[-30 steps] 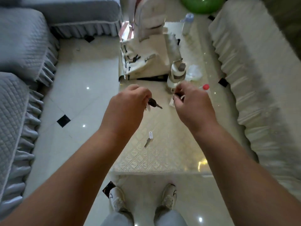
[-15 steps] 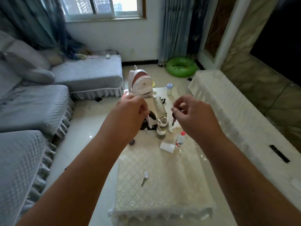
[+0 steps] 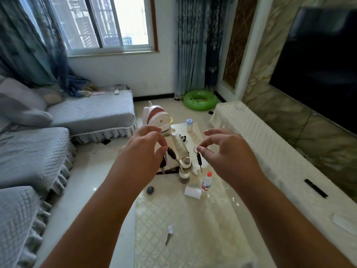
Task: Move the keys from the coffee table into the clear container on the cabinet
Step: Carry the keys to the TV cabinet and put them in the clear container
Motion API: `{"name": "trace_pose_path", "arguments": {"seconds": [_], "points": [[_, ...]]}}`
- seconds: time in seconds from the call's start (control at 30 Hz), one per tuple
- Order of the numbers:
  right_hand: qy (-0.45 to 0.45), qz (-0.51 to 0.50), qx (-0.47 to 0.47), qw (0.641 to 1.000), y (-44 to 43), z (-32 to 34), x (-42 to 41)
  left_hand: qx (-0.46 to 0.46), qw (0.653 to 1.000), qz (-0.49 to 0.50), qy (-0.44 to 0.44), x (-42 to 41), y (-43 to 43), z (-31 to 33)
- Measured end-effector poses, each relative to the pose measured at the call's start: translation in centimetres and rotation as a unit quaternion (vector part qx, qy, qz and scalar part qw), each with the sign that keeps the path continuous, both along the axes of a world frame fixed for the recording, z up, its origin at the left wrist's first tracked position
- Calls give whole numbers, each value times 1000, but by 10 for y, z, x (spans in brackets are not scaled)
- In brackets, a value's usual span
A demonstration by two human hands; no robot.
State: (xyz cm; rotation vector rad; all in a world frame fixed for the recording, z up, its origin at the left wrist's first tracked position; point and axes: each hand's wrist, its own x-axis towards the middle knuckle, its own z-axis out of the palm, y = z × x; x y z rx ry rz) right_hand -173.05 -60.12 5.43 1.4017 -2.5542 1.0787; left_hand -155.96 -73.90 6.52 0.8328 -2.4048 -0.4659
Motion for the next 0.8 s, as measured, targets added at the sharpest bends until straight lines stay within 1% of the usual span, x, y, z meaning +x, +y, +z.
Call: {"name": "trace_pose_path", "arguments": {"seconds": [0.2,0.33,0.43,0.57,0.8], "points": [[-1,-66,-39,997,-2,11,23,11,997,-69,16,5,-22,1],[23,-148,-49,988,4,13,40,-11,993,-111,29,6,-37,-1],[43,-223,-61,972,15,7,54,-15,985,-167,34,0,-43,-5],[67,-309,-30,948,42,-5,74,-5,976,-217,27,-12,-31,-14],[21,-445,-35,895,126,-19,103,42,938,-344,-6,-38,33,-27]]}}
